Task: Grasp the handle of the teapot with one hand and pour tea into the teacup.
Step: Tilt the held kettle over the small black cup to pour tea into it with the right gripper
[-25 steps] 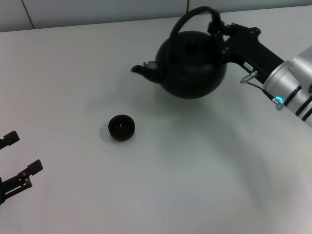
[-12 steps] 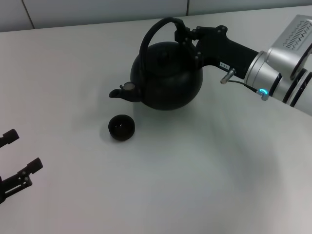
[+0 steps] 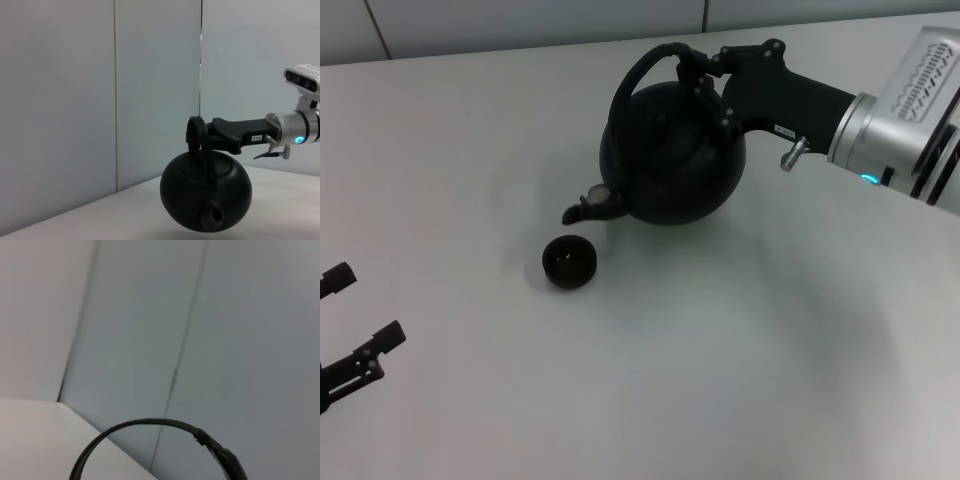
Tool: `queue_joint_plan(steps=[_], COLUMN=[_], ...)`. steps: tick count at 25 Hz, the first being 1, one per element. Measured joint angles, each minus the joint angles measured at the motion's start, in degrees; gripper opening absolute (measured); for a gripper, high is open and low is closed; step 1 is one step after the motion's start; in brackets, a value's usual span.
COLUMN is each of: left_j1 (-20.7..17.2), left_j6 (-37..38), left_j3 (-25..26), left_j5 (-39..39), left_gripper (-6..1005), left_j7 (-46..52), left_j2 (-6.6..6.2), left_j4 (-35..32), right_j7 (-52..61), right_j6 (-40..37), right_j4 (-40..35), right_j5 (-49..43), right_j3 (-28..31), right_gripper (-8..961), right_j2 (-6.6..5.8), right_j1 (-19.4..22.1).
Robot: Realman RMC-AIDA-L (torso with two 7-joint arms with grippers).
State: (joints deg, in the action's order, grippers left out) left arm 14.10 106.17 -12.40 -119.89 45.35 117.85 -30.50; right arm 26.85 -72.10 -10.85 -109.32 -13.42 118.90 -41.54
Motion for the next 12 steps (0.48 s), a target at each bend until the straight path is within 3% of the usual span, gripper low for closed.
queue_joint_plan(steps=[12], left_j1=[0.0], left_j6=[0.1], left_j3=[0.0], left_j5=[0.9], left_gripper=[826], left_j7=[0.0], left_j2=[0.01], left_j4=[0.0], right_j7=[-9.3], right_j6=[-2.9], right_j4=[-2.5], right_j5=[0.3], right_j3=[-1.9], right_gripper=[88], right_j2=[-0.02], right_j1=[-1.3])
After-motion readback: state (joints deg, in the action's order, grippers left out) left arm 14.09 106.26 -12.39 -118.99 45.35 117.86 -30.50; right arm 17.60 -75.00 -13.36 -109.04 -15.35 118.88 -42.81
